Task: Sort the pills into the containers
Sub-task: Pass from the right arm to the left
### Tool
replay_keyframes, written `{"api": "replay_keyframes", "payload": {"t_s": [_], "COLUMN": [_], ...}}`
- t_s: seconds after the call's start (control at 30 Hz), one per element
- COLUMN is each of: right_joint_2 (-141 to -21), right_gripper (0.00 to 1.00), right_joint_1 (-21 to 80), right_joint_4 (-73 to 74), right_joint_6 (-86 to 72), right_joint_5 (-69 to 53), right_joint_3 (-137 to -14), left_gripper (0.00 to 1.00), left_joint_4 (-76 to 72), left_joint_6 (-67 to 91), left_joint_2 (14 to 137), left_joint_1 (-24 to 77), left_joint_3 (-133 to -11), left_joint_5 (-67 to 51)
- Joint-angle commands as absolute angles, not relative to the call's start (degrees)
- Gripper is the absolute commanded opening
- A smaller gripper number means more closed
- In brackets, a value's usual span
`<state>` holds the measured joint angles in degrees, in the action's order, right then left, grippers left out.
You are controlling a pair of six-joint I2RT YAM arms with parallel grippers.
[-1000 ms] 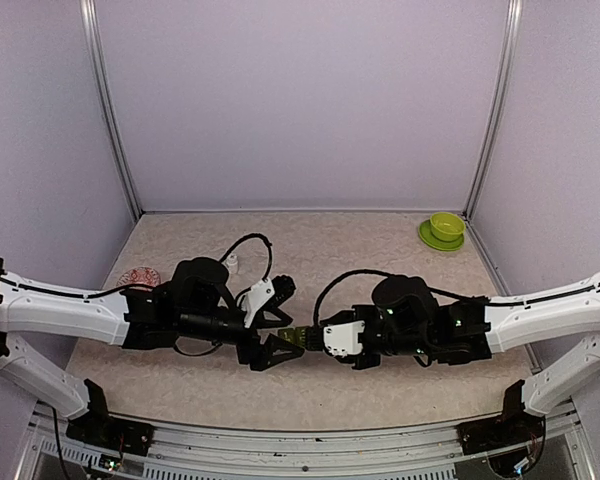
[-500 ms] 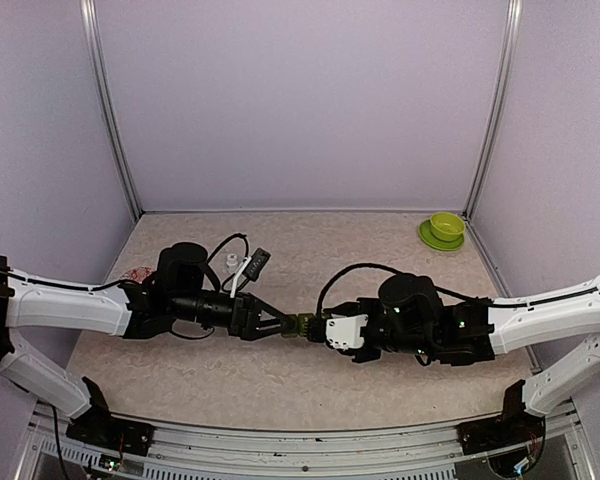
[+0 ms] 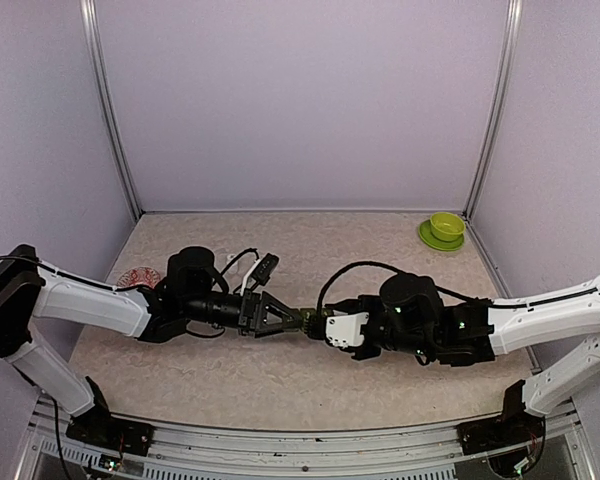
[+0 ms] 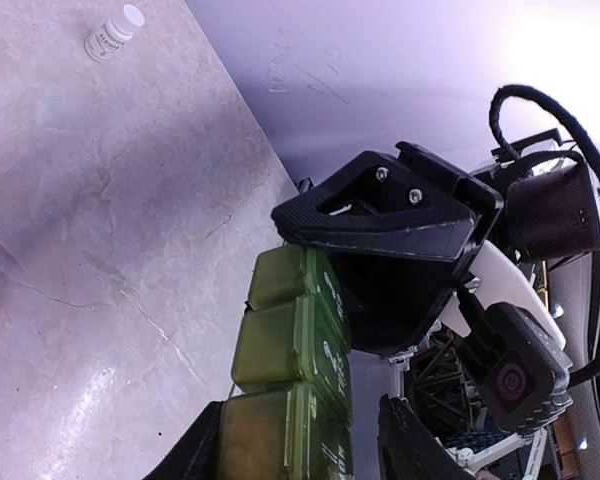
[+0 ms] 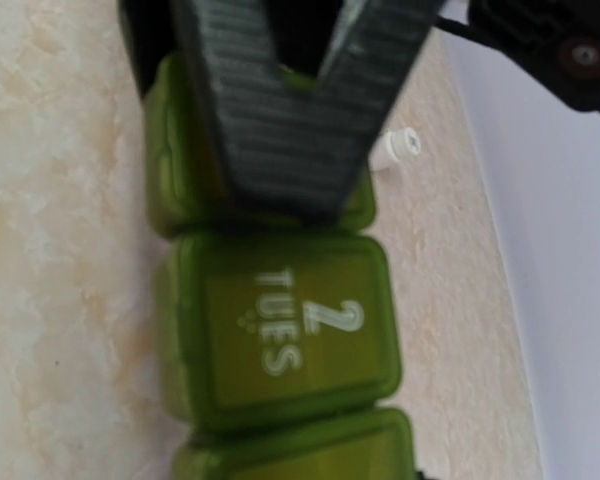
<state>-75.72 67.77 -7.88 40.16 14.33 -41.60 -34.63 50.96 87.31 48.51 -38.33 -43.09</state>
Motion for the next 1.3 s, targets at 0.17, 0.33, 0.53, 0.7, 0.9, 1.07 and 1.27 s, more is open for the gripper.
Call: {"api": "replay_keyframes", "payload": {"t_s": [0.17, 0.33, 0.53, 0.7, 0.9, 1.07, 1.27], "right_joint_2": [-76.08, -76.35, -76.38, -76.88, -77.63, -78.09, -78.69], "right_gripper": [0.24, 0.24, 0.24, 0.24, 0.24, 0.24, 0.24], "right_joint_1": [68.53, 68.94, 69.64, 69.96, 70.14, 70.18, 70.22], "right_joint_4": [-9.97, -10.11, -10.03, -9.77, -9.93, -10.45, -10.75], "right_joint_6": [41.48, 41.66, 41.84, 41.77, 41.55, 41.48, 41.64], "right_joint_5": [17.33, 18.03, 17.94, 17.85, 17.80, 17.79, 18.03], "right_joint_3": [-41.08, -41.06, -41.06, -41.22, -41.30, -41.44, -41.67], "left_gripper": [0.47, 0.46, 0.45, 0.45, 0.46, 0.45, 0.37], "left_joint_4": [-41.13, -42.64, -47.02, -48.32, -48.35, -47.91, -47.64], "left_joint_6": [56.44, 57.51, 60.34, 60.99, 61.01, 60.91, 60.57], "left_joint_2": [89.78, 90.37, 91.98, 92.16, 92.35, 92.96, 93.29], "left_joint_1": [47.77, 47.59, 47.55, 47.55, 47.87, 48.37, 48.52], "left_joint_3": [-36.88, -36.01, -35.10, -34.98, -36.12, -36.86, -36.83], "left_joint_5": [-43.12, -42.20, -42.49, -42.25, -42.22, -42.34, -42.20]}}
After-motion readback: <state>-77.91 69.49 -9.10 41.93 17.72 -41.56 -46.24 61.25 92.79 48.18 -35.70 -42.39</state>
